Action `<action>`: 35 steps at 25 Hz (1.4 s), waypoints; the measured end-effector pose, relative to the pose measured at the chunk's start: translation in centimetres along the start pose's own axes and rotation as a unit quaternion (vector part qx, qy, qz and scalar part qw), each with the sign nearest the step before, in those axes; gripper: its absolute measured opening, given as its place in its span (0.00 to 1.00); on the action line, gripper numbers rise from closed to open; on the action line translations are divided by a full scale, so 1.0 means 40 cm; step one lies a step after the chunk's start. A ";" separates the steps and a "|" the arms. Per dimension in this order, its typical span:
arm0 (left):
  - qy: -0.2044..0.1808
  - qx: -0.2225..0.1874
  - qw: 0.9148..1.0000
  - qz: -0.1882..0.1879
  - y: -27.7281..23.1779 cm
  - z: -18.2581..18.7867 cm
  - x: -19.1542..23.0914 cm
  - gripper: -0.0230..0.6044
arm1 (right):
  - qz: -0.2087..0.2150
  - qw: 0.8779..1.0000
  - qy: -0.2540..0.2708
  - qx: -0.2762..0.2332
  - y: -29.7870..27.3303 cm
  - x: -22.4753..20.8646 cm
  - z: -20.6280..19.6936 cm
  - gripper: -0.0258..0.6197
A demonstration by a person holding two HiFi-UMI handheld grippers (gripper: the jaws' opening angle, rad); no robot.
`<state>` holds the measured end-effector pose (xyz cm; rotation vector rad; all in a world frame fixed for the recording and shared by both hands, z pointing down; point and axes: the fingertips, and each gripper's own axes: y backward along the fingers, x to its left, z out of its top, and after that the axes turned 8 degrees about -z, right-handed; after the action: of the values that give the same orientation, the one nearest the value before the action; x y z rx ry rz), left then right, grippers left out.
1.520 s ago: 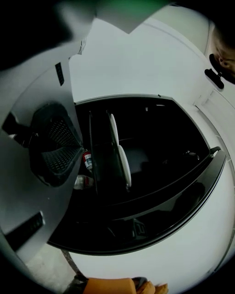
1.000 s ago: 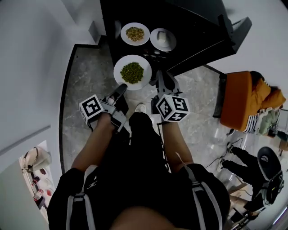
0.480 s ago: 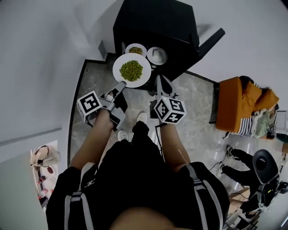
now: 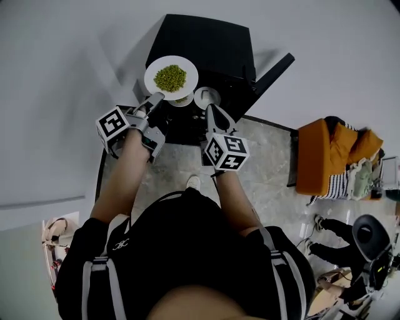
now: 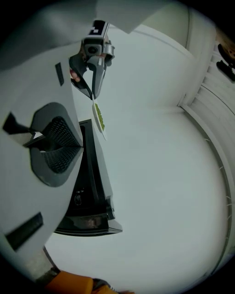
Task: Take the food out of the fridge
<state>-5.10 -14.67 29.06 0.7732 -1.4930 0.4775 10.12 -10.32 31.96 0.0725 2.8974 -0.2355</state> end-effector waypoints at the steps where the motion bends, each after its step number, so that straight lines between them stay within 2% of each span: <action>1: -0.003 -0.008 1.000 -0.002 -0.019 0.017 0.000 0.05 | 0.002 1.000 0.001 0.000 -0.004 -0.004 0.002 0.04; 8: -0.003 -0.039 0.999 0.007 -0.135 0.095 0.041 0.05 | 0.014 1.000 0.012 -0.008 -0.044 -0.038 0.038 0.04; 21: 0.004 -0.072 0.997 0.037 -0.239 0.150 0.114 0.06 | 0.042 0.999 0.019 -0.003 -0.127 -0.064 0.065 0.04; 25: 0.018 -0.074 0.997 0.028 -0.246 0.159 0.115 0.06 | 0.051 0.999 0.018 0.001 -0.140 -0.049 0.063 0.04; 27: 0.009 -0.074 0.997 0.021 -0.247 0.161 0.107 0.06 | 0.058 0.998 0.019 0.002 -0.142 -0.040 0.062 0.04; 28: 0.002 -0.075 0.997 0.017 -0.246 0.159 0.100 0.07 | 0.062 0.998 0.020 0.003 -0.141 -0.036 0.062 0.04; 31: -0.006 -0.079 0.997 0.001 -0.244 0.156 0.076 0.19 | 0.069 0.997 0.022 0.004 -0.145 -0.027 0.062 0.04; 35: -0.011 -0.083 0.996 0.004 -0.220 0.153 0.067 0.20 | 0.074 0.997 0.021 0.009 -0.156 -0.014 0.053 0.04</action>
<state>-2.98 -25.48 29.74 0.6446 -1.5355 0.3463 10.73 -16.85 31.03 0.2968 2.9141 -0.2349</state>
